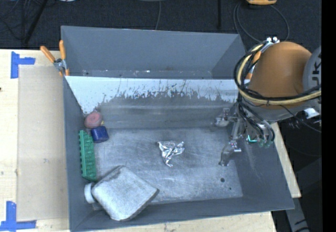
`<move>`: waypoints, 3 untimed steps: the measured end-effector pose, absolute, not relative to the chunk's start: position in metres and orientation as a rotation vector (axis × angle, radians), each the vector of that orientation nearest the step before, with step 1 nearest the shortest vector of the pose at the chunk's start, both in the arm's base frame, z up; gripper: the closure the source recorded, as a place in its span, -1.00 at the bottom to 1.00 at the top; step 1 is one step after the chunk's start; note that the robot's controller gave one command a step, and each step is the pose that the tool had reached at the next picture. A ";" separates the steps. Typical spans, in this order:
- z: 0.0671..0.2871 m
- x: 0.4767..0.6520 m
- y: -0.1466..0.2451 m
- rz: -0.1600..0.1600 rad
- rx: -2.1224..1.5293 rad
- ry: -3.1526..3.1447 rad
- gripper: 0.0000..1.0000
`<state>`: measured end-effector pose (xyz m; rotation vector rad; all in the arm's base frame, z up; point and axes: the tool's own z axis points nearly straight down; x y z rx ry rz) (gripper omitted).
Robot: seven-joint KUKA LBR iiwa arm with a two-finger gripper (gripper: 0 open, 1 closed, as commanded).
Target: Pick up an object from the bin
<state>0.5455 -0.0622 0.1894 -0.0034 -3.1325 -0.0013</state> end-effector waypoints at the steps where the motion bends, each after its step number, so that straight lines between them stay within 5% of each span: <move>1: 0.069 0.580 -0.009 0.001 0.156 -3.140 -1.00; 2: 0.076 0.579 0.046 -0.003 0.423 -3.114 -1.00; 3: 0.077 0.580 0.046 -0.001 0.424 -3.113 1.00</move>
Offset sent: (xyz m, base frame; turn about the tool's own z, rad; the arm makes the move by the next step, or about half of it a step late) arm 0.0325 0.0521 -0.1194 -0.0986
